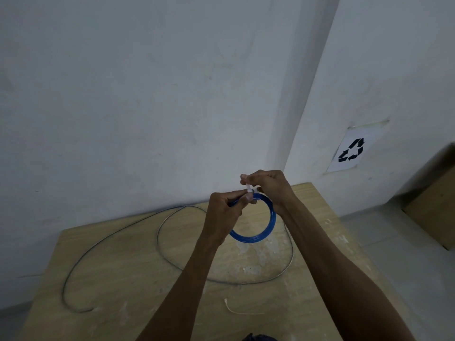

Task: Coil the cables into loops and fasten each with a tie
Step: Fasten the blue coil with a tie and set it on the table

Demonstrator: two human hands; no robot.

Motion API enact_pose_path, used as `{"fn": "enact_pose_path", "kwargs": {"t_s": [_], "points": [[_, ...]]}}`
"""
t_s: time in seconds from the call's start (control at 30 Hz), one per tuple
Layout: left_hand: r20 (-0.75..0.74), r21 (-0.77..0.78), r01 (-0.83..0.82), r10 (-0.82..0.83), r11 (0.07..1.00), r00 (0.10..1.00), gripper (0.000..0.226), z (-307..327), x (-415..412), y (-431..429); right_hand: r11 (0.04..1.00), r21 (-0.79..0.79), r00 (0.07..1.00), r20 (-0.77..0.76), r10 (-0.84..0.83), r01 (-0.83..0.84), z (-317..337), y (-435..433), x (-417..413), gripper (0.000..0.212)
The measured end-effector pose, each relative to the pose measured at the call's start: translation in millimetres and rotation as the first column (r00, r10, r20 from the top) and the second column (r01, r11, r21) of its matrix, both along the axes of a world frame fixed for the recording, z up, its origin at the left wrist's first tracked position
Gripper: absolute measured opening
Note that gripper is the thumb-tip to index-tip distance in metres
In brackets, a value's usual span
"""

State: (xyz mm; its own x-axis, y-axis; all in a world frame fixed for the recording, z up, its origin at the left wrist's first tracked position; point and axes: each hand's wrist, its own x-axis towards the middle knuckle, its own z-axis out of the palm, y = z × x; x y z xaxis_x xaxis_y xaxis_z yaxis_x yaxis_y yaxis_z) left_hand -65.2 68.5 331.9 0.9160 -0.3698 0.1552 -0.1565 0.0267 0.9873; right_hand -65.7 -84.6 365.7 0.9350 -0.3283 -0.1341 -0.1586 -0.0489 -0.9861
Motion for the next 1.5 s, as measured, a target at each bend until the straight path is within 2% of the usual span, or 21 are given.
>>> {"fn": "enact_pose_path", "kwargs": {"t_s": [0.13,0.23,0.33,0.4,0.53,0.63,0.73,0.83,0.93,1.07,1.13,1.3,1.43,1.5], "points": [[-0.017,-0.018,-0.057,0.056,0.998,0.998,0.014,-1.7,0.5,4.4,0.999,0.011,0.999,0.038,0.031,-0.032,4.8,8.7,0.2,0.016],[-0.136,-0.096,-0.179,0.166,0.979,0.977,0.015,-2.0,10.0,11.2,0.990,0.002,0.987,-0.077,0.139,-0.140,10.4,9.6,-6.9,0.039],[-0.248,-0.191,-0.204,0.154,0.960,0.956,0.020,0.0,27.4,23.8,0.976,-0.018,0.969,-0.125,0.211,-0.215,-2.7,2.3,-20.6,0.032],[-0.252,-0.203,-0.131,0.077,0.970,0.965,0.024,-1.8,34.2,32.5,0.985,0.042,0.984,-0.053,0.172,-0.170,-16.4,-1.6,-29.4,0.027],[-0.250,-0.122,-0.003,-0.027,0.993,0.968,0.030,-10.9,35.7,44.7,0.986,0.168,1.000,0.027,0.009,-0.013,-32.7,-8.9,-39.8,0.029],[-0.332,-0.177,0.004,-0.064,0.984,0.941,0.032,-15.8,32.0,45.0,0.978,0.202,0.997,0.038,-0.061,0.052,-39.3,-17.3,-47.0,0.029],[-0.337,-0.172,-0.037,-0.023,0.984,0.941,0.030,-24.7,29.5,31.6,0.969,0.219,0.990,0.056,-0.133,0.118,-47.0,-23.7,-52.8,0.026],[-0.366,-0.164,-0.088,0.023,0.983,0.930,0.028,-38.8,29.4,9.7,0.954,0.218,0.971,0.073,-0.228,0.208,-61.3,-36.0,-50.5,0.014],[-0.411,-0.126,-0.090,0.030,0.988,0.911,0.024,-52.3,35.2,-10.9,0.940,0.250,0.971,-0.004,-0.239,0.232,-74.5,-58.6,-39.8,0.013],[-0.474,-0.030,-0.029,0.011,0.999,0.880,0.023,-69.7,52.7,-42.6,0.940,0.299,0.980,-0.158,-0.122,0.166,-89.3,-108.3,-22.8,0.012],[-0.484,0.007,-0.011,0.013,1.000,0.875,0.026,-79.4,62.7,-65.5,0.946,0.291,0.972,-0.221,-0.080,0.144,-98.7,-138.1,-12.6,0.019],[-0.505,0.065,0.033,0.004,0.997,0.863,0.032,-109.5,82.9,-135.4,0.956,0.213,0.959,-0.244,-0.146,0.200,-128.2,-208.5,17.0,0.016],[-0.548,0.110,0.075,-0.002,0.991,0.836,0.029,-144.0,98.7,-186.7,0.938,0.301,0.928,-0.369,-0.049,0.169,-163.0,-264.3,33.1,0.019],[-0.563,0.145,0.096,0.003,0.985,0.826,0.028,-161.3,105.2,-210.5,0.946,0.277,0.908,-0.418,-0.039,0.168,-181.2,-288.4,41.5,0.024]]}}
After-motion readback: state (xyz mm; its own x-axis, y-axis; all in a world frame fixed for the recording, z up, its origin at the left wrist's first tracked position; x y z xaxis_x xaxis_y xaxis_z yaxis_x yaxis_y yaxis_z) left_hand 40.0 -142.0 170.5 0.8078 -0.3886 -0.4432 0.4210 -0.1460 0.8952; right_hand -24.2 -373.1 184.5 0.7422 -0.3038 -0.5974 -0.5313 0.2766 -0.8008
